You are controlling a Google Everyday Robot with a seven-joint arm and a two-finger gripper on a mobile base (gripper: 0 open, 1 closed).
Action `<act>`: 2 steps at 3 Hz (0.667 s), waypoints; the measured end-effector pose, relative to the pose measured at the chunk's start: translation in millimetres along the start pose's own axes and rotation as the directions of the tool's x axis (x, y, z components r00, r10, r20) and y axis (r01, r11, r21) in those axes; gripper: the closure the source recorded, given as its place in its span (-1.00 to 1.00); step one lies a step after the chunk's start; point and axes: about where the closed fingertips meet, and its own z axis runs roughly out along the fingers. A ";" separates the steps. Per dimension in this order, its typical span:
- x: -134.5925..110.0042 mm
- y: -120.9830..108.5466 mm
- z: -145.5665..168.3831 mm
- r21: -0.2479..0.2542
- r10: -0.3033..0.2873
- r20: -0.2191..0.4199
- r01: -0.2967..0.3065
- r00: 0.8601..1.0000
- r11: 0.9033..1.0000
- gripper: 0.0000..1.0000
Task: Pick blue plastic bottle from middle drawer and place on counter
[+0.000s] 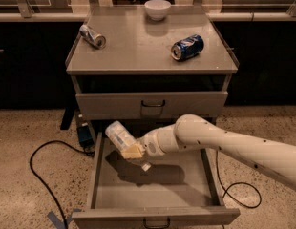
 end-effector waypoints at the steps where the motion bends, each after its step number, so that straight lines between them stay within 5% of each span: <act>1: -56.6 76.1 -34.8 -0.103 -0.069 0.024 0.071 0.997 0.992 1.00; 2: -56.5 76.1 -34.8 -0.103 -0.069 0.024 0.071 0.997 0.992 1.00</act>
Offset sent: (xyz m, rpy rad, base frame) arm -0.0229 0.0244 0.0698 0.0504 -0.0230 0.0767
